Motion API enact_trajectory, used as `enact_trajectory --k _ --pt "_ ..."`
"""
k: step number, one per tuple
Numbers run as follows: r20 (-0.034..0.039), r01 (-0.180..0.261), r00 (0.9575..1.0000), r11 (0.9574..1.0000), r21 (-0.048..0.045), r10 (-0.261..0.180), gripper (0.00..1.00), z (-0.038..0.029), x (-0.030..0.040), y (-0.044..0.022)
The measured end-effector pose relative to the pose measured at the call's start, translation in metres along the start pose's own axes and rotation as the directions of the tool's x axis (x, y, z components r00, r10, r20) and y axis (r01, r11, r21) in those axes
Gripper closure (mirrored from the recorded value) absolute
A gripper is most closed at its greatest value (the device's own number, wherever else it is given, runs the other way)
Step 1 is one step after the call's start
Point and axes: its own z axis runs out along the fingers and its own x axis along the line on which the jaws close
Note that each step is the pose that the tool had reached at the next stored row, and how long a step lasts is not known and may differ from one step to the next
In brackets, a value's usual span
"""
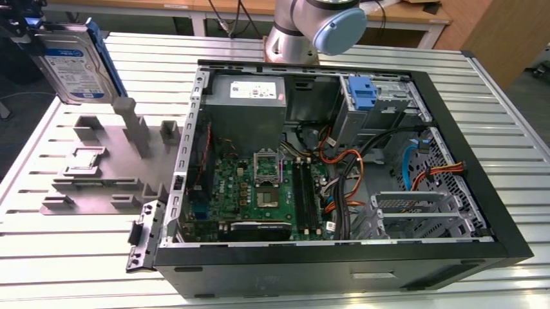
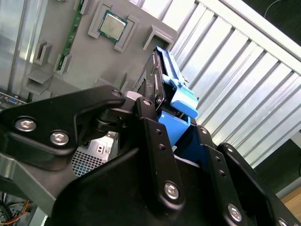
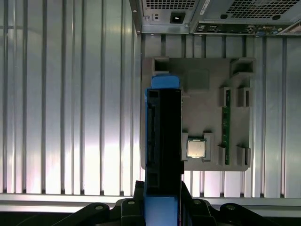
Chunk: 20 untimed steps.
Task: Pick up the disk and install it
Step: 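Pick up the disk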
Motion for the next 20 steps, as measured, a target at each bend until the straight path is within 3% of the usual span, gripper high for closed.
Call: enact_trajectory --k 20 --pt "0.0 0.0 1.0 1.0 0.0 0.0 0.63 -0.0042 0.0001 -0.0002"
